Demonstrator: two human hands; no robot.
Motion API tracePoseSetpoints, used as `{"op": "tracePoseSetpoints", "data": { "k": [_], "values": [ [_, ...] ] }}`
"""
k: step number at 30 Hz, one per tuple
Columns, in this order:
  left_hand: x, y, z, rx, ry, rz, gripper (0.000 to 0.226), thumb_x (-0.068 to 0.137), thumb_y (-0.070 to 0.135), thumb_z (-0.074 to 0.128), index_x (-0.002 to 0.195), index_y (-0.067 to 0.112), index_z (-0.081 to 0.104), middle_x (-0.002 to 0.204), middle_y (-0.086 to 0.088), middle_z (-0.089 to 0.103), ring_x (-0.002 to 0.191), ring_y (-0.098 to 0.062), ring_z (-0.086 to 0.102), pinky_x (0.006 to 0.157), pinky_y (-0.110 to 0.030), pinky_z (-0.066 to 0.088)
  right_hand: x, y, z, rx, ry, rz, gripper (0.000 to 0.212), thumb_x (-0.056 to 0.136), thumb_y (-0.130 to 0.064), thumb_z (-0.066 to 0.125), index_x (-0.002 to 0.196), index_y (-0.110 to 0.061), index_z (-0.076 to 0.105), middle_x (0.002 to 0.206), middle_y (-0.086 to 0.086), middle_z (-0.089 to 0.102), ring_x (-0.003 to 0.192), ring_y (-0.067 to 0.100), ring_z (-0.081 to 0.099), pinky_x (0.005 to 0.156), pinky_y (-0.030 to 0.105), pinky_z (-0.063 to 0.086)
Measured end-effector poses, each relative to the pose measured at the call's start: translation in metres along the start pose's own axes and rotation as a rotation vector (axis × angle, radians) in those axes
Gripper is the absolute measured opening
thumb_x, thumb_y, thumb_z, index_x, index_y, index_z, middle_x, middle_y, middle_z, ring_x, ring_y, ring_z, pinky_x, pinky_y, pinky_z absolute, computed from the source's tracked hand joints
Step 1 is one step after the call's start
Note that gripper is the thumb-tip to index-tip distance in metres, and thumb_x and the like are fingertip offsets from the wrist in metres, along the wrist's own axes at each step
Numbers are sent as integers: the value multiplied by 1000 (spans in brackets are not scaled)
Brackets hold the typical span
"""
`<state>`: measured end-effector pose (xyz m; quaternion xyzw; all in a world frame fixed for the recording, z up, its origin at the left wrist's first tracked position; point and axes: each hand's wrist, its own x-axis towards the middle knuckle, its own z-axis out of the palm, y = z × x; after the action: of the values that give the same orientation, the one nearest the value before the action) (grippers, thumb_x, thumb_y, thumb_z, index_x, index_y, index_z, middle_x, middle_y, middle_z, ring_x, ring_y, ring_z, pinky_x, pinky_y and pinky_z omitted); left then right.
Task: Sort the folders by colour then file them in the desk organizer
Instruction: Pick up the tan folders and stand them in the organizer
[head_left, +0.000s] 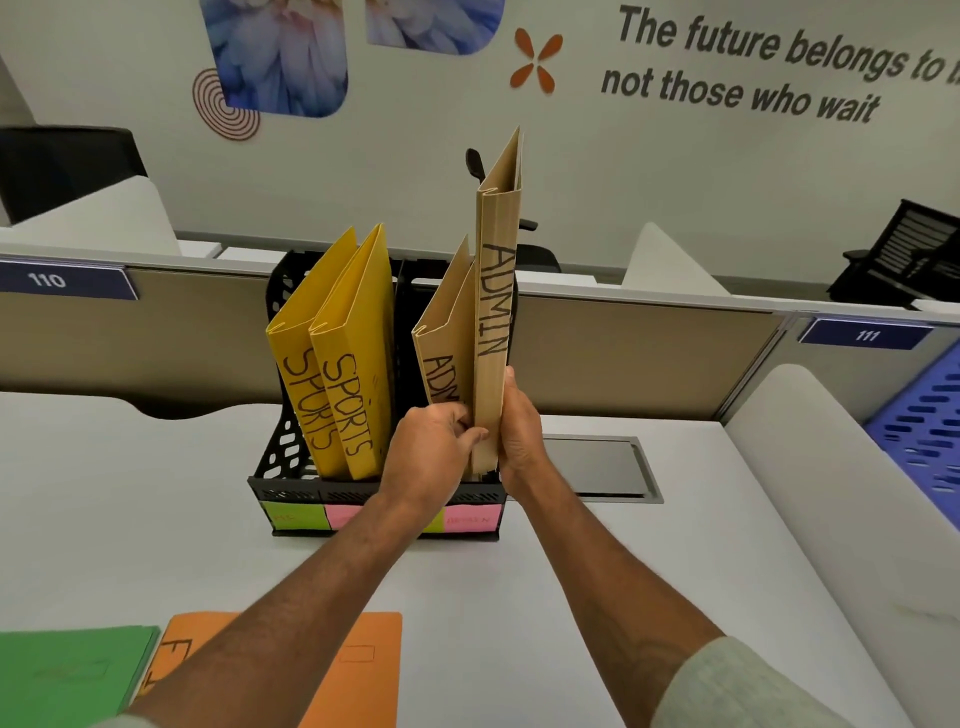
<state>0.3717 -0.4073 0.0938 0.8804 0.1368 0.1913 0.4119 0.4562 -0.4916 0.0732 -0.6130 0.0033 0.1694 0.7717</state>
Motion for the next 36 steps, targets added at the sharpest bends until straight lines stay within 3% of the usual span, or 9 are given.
{"op": "tracePoseSetpoints", "data": {
  "k": [5, 9, 12, 16, 25, 27, 31, 33, 36],
  "values": [
    [-5, -8, 11, 74, 6, -2, 15, 88, 29, 74, 74, 27, 67, 56, 18, 57, 48, 4, 52, 50, -6, 35, 0, 9, -5, -43, 2, -21, 54, 99, -59, 38, 127, -20, 61, 118, 11, 70, 110, 28, 68, 95, 50, 56],
    [-10, -15, 19, 124, -29, -9, 12, 94, 27, 66, 90, 19, 75, 78, 6, 73, 68, -6, 65, 68, -25, 58, -5, 13, -6, -62, 27, -38, 52, 99, -57, 38, 128, -20, 59, 119, 10, 69, 112, 27, 66, 94, 49, 57],
    [-17, -18, 21, 159, -21, -3, 17, 96, 28, 62, 100, 17, 76, 89, 2, 76, 76, -10, 69, 75, -29, 60, -11, 16, -9, -72, 41, -54, 47, 101, -54, 38, 129, -22, 57, 118, 7, 68, 112, 25, 65, 91, 44, 59],
    [-22, -18, 24, 142, 3, -13, 20, 96, 28, 62, 105, 16, 75, 95, 1, 76, 84, -11, 70, 80, -30, 60, -23, 22, -11, -92, 55, -90, 41, 102, -51, 39, 124, -25, 61, 114, -1, 70, 109, 16, 66, 78, 23, 59],
    [-32, -13, 20, 57, 94, -42, 17, 95, 29, 64, 98, 17, 75, 85, 5, 75, 75, -4, 68, 71, -27, 61, -55, 27, -12, -193, 116, -238, 34, 100, -50, 42, 121, -29, 59, 114, -7, 68, 111, 10, 62, 76, 17, 56],
    [-40, -12, 16, 32, 120, -40, 16, 95, 31, 65, 97, 17, 73, 82, 7, 74, 74, -2, 67, 69, -25, 60, -68, 26, -14, -267, 152, -272, 38, 99, -54, 41, 124, -31, 57, 120, -8, 65, 115, 11, 59, 84, 20, 56],
    [-66, -14, 7, 20, 176, 81, 17, 98, 30, 61, 105, 18, 71, 91, 5, 76, 81, -4, 70, 71, -27, 61, -102, 29, -18, -407, 156, -395, 16, 100, -50, 43, 113, -57, 48, 112, -43, 49, 110, -16, 50, 73, -5, 41],
    [-83, -15, 2, 65, 214, 155, 20, 99, 28, 59, 112, 18, 70, 96, 4, 76, 85, -7, 71, 75, -23, 60, -118, 35, -22, -514, 141, -487, 18, 101, -49, 43, 113, -62, 43, 121, -47, 42, 120, -24, 38, 84, -8, 32],
    [-111, -21, -4, 149, 237, 244, 28, 98, 25, 60, 124, 14, 66, 115, -1, 73, 108, -12, 68, 92, -18, 51, -136, 54, -35, -730, 123, -509, 36, 100, -52, 40, 135, -44, 43, 157, -14, 32, 148, 2, 17, 116, 20, 21]
  ]
}}
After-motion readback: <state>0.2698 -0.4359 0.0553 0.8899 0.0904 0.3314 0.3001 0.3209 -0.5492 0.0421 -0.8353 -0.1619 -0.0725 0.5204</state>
